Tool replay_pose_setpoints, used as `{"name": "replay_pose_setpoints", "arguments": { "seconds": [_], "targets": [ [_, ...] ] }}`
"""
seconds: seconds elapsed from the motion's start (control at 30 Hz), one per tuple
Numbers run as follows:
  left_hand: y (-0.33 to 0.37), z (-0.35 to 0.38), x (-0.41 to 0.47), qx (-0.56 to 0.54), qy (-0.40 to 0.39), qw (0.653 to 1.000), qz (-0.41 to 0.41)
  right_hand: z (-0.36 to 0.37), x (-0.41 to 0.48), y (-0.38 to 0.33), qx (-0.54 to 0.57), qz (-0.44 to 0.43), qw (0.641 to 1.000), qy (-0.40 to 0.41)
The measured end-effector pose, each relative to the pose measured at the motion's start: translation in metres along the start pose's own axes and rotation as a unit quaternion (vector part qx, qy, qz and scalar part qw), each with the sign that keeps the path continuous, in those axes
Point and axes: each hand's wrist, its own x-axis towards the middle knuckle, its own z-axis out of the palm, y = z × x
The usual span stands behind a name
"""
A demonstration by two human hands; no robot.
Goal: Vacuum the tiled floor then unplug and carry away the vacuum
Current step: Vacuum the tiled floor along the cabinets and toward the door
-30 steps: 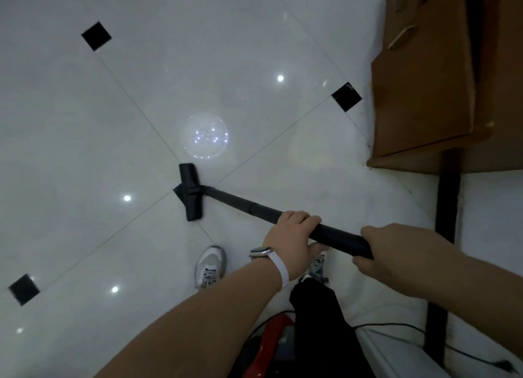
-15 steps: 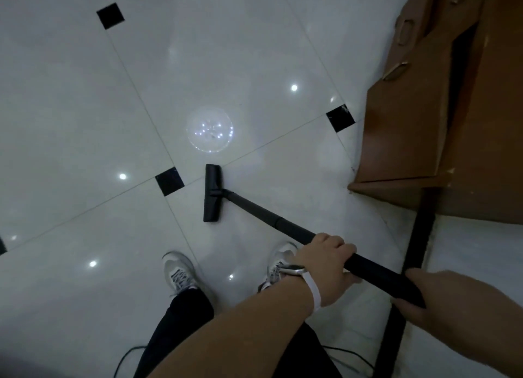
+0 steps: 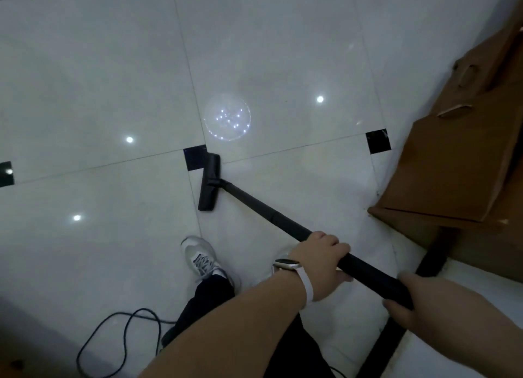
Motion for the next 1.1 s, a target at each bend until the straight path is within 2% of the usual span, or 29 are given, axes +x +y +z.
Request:
{"name": "replay_pose_setpoints", "arguments": {
  "seconds": [0.33,0.57,0.67,0.8,0.9,1.1],
  "targets": [
    [-0.113,-0.054,-0.064,-0.043,0.078,0.993,-0.073,-0.037,0.039,-0.13,-0.069,-0.062,0.995,0.034],
    [-0.181,-0.083,-0.117,-0.113,0.173,0.969,-0.135,-0.068,0.054,-0.229,-0.129,-0.113,0.984,0.055],
    [-0.212,-0.098,-0.142,-0.128,0.207,0.955,-0.169,-0.082,0.063,-0.276,-0.152,-0.13,0.979,0.038],
    [-0.256,-0.118,-0.179,-0.142,0.227,0.94,-0.214,-0.105,0.073,-0.337,-0.145,-0.159,0.976,-0.023],
    [-0.283,-0.131,-0.206,-0.153,0.238,0.929,-0.239,-0.119,0.072,-0.374,-0.163,-0.171,0.971,-0.032],
    [-0.324,-0.143,-0.252,-0.182,0.284,0.896,-0.287,-0.129,0.053,-0.418,-0.327,-0.204,0.919,0.078]
  ]
}}
